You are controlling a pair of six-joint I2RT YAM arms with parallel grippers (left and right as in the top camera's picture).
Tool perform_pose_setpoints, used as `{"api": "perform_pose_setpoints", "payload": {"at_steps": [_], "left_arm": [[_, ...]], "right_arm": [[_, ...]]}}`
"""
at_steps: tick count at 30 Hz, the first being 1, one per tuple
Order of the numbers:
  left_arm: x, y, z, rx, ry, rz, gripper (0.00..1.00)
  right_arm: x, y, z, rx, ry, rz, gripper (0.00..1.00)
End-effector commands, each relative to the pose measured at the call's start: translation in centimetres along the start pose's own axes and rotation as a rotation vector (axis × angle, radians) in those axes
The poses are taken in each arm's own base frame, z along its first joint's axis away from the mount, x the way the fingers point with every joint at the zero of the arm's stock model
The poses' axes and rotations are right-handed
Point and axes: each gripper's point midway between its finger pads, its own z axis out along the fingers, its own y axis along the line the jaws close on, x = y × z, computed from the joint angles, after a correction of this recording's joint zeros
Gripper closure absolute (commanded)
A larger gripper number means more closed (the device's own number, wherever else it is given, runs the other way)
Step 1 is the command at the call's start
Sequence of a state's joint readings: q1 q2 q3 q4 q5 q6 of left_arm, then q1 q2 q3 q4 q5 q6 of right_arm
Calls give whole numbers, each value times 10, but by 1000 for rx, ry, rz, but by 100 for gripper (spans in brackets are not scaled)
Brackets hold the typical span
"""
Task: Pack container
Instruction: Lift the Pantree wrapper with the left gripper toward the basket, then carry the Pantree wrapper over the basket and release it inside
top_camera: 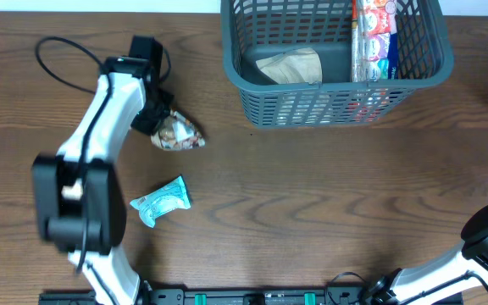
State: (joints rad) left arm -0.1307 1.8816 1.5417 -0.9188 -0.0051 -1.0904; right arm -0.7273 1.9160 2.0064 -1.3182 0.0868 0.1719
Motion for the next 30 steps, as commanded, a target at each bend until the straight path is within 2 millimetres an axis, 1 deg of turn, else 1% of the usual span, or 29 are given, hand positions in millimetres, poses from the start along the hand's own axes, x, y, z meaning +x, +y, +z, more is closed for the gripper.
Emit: {"api": "perform_pose_setpoints", "payload": {"at_steps": [1, 2, 3, 4, 8, 11, 12, 14, 16, 20, 22, 25, 28, 30], "left_arm": [[-3, -19, -68, 169, -96, 103, 95], [-1, -26, -88, 230, -120, 111, 94], [2, -35, -114, 317, -152, 121, 94], [4, -40, -125, 357, -165, 127, 94], [21, -71, -205, 641, -250, 176, 94], [36, -86, -249, 801, -295, 235, 95], [42, -89, -261, 843, -300, 244, 94], [54, -96, -276, 902, -300, 263, 94], [67, -104, -284, 948, -291, 285, 94], [95, -129, -295, 1036, -301, 377, 95], [103, -139, -301, 1077, -324, 411, 94], [106, -152, -309, 1125, -369, 426, 94], [99, -159, -316, 1155, -416, 401, 94], [97, -165, -325, 1194, -444, 393, 94]], "right_arm": [[0, -5, 2, 16, 2, 0, 1], [0, -5, 2, 15, 2, 7, 1], [0, -4, 2, 12, 3, 18, 1], [0, -4, 2, 11, 3, 23, 1], [0, 1, 2, -18, 3, 24, 1], [-2, 2, 2, -23, -6, 26, 1], [-3, 2, 2, -23, -9, 26, 1], [-4, 2, 2, -24, -11, 26, 1], [-4, 2, 2, -24, -11, 26, 1], [-4, 2, 2, -25, -13, 26, 1], [-4, 2, 2, -25, -13, 26, 1], [-4, 2, 2, -25, -13, 26, 1], [-4, 3, 2, -29, -12, 26, 1], [-3, 6, 2, -47, -9, 26, 1]]}}
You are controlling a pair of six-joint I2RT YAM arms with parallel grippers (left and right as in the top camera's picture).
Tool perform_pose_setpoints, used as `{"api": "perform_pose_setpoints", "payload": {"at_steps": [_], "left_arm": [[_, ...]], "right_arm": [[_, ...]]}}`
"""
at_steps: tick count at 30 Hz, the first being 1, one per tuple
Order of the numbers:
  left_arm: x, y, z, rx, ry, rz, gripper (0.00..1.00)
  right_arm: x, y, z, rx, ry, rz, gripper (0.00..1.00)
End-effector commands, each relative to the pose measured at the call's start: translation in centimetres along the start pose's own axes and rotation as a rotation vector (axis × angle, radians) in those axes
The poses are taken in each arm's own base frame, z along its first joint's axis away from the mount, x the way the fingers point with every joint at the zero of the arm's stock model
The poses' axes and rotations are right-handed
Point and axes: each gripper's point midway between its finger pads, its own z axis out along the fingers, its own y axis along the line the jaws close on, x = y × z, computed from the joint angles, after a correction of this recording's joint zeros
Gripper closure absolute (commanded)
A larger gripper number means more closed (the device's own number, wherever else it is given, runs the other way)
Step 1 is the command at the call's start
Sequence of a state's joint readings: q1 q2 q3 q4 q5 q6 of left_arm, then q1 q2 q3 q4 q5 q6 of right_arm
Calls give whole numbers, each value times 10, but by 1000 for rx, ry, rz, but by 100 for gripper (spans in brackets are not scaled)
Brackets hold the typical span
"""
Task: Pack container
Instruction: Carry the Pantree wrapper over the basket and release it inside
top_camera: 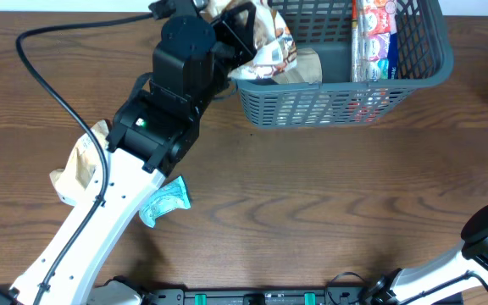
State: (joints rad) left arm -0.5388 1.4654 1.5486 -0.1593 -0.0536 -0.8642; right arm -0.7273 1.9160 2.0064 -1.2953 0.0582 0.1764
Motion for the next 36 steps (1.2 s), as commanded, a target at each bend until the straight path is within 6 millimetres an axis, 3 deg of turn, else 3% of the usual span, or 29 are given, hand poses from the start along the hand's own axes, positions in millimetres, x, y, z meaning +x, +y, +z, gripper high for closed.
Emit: {"api": "perform_pose_setpoints", "payload": {"at_steps": [1, 6, 16, 27, 31, 36], "left_arm": [[-18, -12, 0, 33, -82, 52, 94], [-9, -17, 21, 65, -96, 69, 94], [51, 1, 76, 15, -2, 93, 94], [69, 37, 92, -102, 28, 179, 93], [75, 43, 95, -117, 45, 215, 83], [79, 50, 95, -141, 67, 247, 83]], "right_arm": [[2, 1, 2, -22, 10, 20, 1], [2, 3, 2, -32, 12, 20, 1], [6, 2, 2, -30, 27, 19, 1], [8, 2, 2, -28, 38, 18, 1], [9, 2, 2, -27, 41, 18, 1], [10, 1, 2, -26, 46, 18, 1]]}}
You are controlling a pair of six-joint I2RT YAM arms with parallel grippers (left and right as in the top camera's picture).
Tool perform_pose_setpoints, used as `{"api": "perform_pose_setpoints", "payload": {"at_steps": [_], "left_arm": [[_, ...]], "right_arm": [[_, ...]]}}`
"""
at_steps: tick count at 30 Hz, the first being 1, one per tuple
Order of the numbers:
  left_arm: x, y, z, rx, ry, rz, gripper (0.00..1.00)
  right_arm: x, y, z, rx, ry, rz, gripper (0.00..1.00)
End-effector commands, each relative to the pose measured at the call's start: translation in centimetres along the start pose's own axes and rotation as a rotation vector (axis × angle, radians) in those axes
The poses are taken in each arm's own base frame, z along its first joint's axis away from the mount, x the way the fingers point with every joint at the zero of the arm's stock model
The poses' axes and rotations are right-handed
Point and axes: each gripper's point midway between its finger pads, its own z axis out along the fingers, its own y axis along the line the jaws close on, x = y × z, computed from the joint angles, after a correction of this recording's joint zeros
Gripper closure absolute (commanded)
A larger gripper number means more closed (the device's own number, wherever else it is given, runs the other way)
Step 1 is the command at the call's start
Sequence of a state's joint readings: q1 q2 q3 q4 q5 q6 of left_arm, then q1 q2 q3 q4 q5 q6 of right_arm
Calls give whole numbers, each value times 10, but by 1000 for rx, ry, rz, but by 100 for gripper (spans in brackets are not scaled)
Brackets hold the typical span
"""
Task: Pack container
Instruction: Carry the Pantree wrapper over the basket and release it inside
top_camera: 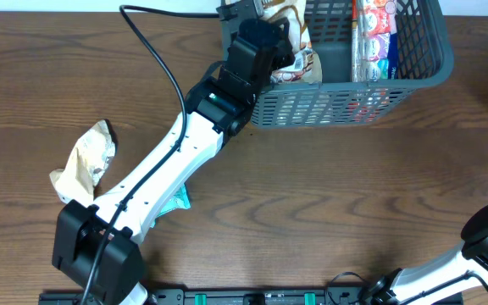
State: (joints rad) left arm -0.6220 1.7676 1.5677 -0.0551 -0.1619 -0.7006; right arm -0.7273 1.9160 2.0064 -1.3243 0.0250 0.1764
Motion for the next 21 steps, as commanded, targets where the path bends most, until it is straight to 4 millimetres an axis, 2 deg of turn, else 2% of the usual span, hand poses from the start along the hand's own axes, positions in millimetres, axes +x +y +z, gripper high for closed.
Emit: {"api": "perform_pose_setpoints", "payload": {"at_steps": [1, 8, 11, 16, 21], "left_arm": [[-11, -4, -1, -2, -25, 34, 83], [-2, 3, 3, -29, 5, 58, 83], [0, 5, 3, -37, 13, 67, 73], [2, 8, 3, -46, 23, 80, 70], [2, 8, 3, -45, 23, 90, 60]], "right_arm": [[2, -3, 2, 1, 12, 20, 1], [3, -3, 2, 1, 13, 20, 1], [3, -3, 2, 2, 16, 19, 1], [5, -3, 2, 3, 22, 19, 1], [5, -3, 2, 3, 24, 19, 1]]}}
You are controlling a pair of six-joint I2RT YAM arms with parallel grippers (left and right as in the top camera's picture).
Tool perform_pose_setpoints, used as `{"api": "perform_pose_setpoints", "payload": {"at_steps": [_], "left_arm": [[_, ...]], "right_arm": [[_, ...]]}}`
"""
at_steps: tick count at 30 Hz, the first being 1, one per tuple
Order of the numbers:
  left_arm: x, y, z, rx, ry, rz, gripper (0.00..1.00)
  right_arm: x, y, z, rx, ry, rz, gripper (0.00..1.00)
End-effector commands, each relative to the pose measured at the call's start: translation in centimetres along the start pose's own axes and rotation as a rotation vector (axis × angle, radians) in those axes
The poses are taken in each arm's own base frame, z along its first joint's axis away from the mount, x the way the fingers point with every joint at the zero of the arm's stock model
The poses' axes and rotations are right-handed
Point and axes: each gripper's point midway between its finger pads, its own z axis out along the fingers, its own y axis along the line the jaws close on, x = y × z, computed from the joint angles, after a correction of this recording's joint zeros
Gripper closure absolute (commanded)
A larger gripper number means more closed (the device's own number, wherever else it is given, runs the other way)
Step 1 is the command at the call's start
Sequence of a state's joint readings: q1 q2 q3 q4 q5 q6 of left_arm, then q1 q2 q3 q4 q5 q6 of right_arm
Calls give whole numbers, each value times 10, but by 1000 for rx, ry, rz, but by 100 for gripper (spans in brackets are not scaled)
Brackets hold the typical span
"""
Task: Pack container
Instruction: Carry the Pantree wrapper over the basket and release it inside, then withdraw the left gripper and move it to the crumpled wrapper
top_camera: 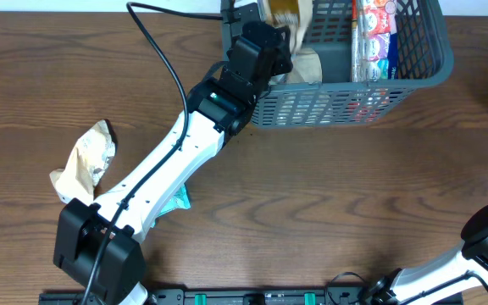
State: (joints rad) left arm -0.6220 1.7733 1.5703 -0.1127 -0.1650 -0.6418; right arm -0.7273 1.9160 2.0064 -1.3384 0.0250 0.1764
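The grey mesh basket (337, 95) stands at the back of the table. My left arm reaches up to its left end, with the left gripper (280, 36) over the rim. A tan and white snack bag (290, 12) shows blurred right at the fingers, over the basket's back left part. The blur hides whether the jaws still pinch it. Inside lie a tan bag (309, 64) and, on the right, colourful packs (373, 38). Of my right arm only a link shows at the lower right; its gripper is out of view.
A crumpled tan bag (83, 159) lies on the table at the left. A teal packet (181, 199) peeks out from under my left arm's forearm. A black cable (163, 59) loops over the back left of the table.
The snack bag has shifted from just over the basket's left rim toward its back and is now blurred. My left arm has barely moved. The tan bag inside shows more.
My left gripper was on a patterned snack bag on the table at the left. Then it held the bag up at the basket's left corner, and a crumpled tan bag lay uncovered on the table. Then the bag hung over the basket's left part, and now farther back.
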Motion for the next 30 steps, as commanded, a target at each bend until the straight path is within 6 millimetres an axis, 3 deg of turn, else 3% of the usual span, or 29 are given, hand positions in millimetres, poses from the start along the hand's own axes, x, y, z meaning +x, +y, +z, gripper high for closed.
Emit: {"api": "perform_pose_setpoints", "payload": {"at_steps": [1, 8, 14, 18, 23, 30], "left_arm": [[-9, -3, 1, -4, -19, 17, 59], [-10, -4, 1, 0, -25, 58, 55], [-34, -4, -16, -26, -99, 112, 21], [-72, 1, -51, -100, -224, 127, 2], [-117, 14, -111, -200, -350, 154, 1], [-150, 44, -179, -295, -409, 140, 1]], "right_arm": [[2, -3, 2, 1, 12, 20, 0], [3, -3, 2, 1, 13, 19, 1], [1, -5, 2, 11, 4, 16, 1], [-4, -11, 2, 47, -18, 18, 1], [-6, -16, 2, 52, -24, 29, 1], [-8, -16, 2, 51, -28, 31, 1]]}}
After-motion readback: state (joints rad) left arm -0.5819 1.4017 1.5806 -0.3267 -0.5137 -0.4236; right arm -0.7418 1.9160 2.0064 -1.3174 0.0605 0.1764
